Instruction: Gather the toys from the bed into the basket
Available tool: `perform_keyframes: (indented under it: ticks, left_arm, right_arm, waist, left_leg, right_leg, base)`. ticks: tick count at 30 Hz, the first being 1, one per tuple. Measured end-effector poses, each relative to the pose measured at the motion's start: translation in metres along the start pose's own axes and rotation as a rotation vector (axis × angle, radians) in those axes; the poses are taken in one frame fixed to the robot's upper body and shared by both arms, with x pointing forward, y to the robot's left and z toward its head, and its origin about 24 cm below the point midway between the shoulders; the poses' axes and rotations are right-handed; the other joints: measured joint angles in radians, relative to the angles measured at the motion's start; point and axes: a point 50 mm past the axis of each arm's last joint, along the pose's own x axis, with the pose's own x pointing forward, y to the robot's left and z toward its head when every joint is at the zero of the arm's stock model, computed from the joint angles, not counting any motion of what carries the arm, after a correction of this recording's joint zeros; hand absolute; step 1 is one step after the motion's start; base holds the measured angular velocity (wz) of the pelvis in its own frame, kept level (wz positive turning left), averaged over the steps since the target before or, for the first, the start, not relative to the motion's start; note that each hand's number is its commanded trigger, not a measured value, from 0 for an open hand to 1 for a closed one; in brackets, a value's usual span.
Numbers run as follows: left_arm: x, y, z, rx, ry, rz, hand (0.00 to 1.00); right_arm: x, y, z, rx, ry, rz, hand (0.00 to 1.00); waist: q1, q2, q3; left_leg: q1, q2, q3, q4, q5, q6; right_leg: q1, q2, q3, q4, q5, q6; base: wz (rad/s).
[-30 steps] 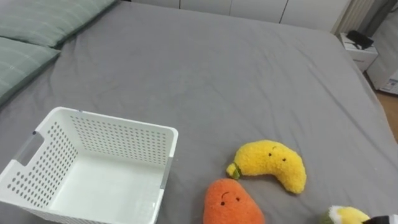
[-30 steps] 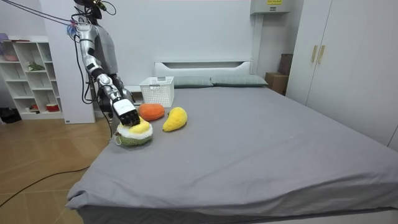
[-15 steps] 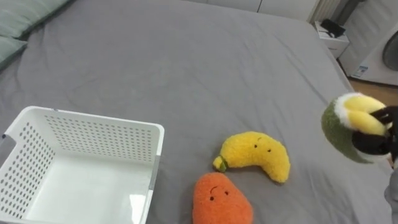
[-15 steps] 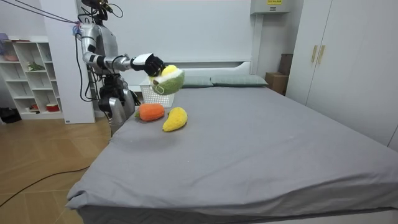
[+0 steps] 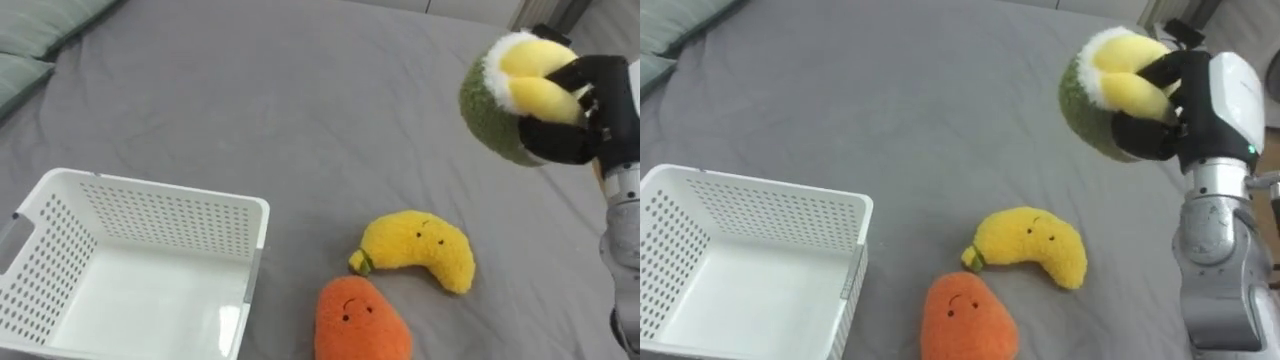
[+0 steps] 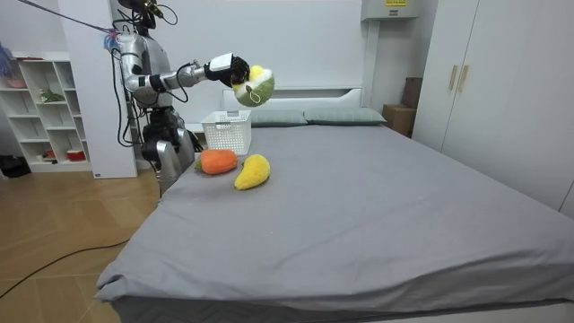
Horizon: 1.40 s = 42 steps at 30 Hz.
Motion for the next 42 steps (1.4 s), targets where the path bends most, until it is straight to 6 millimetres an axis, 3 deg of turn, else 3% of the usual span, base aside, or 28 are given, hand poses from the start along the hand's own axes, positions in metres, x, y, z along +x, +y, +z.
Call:
perform_keyframes:
  ticks: [4,9,13,15,26,27,28,33,42]
  left_arm:
    - [0.000,-0.002,0.007,0.022,-0.026,-0.011,0.00]
    - [-0.001,-0.010,0.016,0.067,-0.048,-0.039,0.00]
    - [-0.002,-0.015,0.023,0.110,-0.077,-0.054,0.00]
    - [-0.003,-0.017,0.030,0.121,-0.100,-0.061,0.00]
    - [-0.005,-0.024,0.059,0.173,-0.193,-0.074,0.00]
    - [-0.006,-0.025,0.061,0.176,-0.203,-0.072,0.00]
    - [-0.006,-0.024,0.062,0.175,-0.208,-0.071,0.00]
    - [-0.007,-0.022,0.073,0.177,-0.238,-0.054,0.00]
    - [-0.006,-0.019,0.070,0.186,-0.217,-0.028,0.00]
  right_arm:
    - [0.005,0.016,0.026,-0.011,-0.095,0.115,1.00]
    - [0.008,0.041,0.051,0.045,-0.151,0.274,1.00]
    - [0.007,0.062,0.079,0.104,-0.227,0.366,1.00]
    - [0.003,0.078,0.098,0.137,-0.286,0.435,1.00]
    - [-0.027,0.129,0.158,0.164,-0.484,0.716,1.00]
    - [-0.029,0.134,0.159,0.165,-0.481,0.741,0.90]
    - [-0.030,0.138,0.160,0.167,-0.478,0.752,0.00]
    - [-0.033,0.159,0.148,0.113,-0.395,0.821,0.00]
    - [-0.031,0.161,0.140,0.074,-0.360,0.822,0.00]
  waist:
    - [0.031,0.003,0.0043]
    - [0.088,0.002,0.0112]
    - [0.112,0.009,0.0159]
    - [0.135,0.009,0.0160]
    - [0.236,0.015,0.0202]
    - [0.241,0.014,0.0196]
    - [0.244,0.014,0.0196]
    - [0.262,0.013,0.0196]
    - [0.259,0.013,0.0199]
  left_leg:
    - [0.001,0.001,-0.003,0.000,0.000,0.000]
    - [-0.021,-0.002,-0.033,0.005,-0.001,0.001]
    - [-0.043,-0.005,-0.056,0.012,0.000,0.000]
    - [-0.052,-0.005,-0.065,0.019,0.001,-0.001]
    - [-0.059,-0.009,-0.082,0.012,0.003,0.002]
    - [-0.059,-0.010,-0.084,0.012,0.004,0.002]
    - [-0.060,-0.011,-0.086,0.012,0.005,0.003]
    - [-0.078,-0.022,-0.112,0.013,0.014,0.010]
    - [-0.090,-0.026,-0.117,0.017,0.018,0.012]
  right_leg:
    - [0.001,-0.002,-0.008,0.001,0.003,0.000]
    - [-0.004,-0.005,-0.037,-0.001,0.004,-0.001]
    - [-0.013,-0.007,-0.059,-0.004,0.004,-0.001]
    - [-0.019,-0.008,-0.073,-0.006,0.005,-0.002]
    - [-0.017,-0.013,-0.099,-0.007,0.005,-0.002]
    - [-0.016,-0.014,-0.103,-0.007,0.005,-0.001]
    - [-0.016,-0.015,-0.107,-0.007,0.005,-0.001]
    - [-0.021,-0.026,-0.136,-0.006,0.008,0.004]
    - [-0.032,-0.029,-0.143,-0.005,0.009,0.007]
  base:
    - [0.02]
    - [0.15]
    - [0.18]
    - [0.12]
    - [0.05]
    - [0.05]
    - [0.12]
    - [0.16]
    - [0.01]
